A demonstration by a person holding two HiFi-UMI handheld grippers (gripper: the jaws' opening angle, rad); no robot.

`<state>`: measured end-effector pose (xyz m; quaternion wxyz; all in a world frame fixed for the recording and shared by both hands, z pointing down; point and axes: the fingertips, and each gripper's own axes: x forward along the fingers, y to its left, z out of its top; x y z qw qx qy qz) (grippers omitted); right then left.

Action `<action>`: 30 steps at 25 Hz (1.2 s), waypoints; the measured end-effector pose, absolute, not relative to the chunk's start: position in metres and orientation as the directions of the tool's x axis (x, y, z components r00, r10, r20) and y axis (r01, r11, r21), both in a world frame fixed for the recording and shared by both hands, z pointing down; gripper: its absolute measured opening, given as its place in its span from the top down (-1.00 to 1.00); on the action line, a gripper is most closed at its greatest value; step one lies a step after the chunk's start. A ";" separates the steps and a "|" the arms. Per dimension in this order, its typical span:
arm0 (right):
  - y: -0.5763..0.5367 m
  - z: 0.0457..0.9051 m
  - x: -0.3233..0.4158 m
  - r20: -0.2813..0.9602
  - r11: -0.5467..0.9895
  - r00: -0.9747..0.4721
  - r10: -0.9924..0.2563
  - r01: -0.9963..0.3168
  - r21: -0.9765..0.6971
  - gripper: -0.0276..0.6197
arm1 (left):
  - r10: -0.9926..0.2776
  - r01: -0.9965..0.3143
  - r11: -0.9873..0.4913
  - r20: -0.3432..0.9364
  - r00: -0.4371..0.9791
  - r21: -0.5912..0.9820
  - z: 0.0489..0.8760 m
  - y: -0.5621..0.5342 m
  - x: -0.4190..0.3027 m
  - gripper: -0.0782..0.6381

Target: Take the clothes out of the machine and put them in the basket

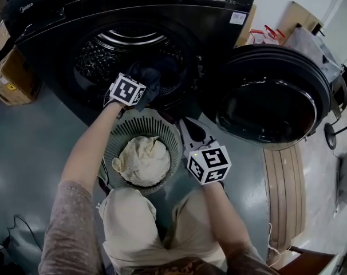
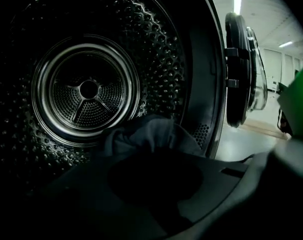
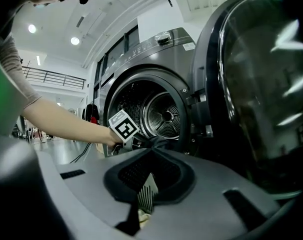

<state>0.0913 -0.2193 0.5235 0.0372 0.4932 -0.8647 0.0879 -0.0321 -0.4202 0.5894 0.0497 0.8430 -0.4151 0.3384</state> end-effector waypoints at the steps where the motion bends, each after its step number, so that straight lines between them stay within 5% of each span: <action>1: -0.219 0.523 0.092 0.151 0.500 -0.512 -0.846 -0.859 -0.112 0.93 | -0.667 -0.735 -0.651 0.606 0.434 -0.191 0.587 -0.416 -0.031 0.70; 30: -0.227 0.534 0.082 0.131 0.538 -0.562 -0.817 -0.824 -0.179 0.93 | -0.410 -0.508 -0.861 0.599 0.687 -0.007 0.507 -0.147 -0.012 0.72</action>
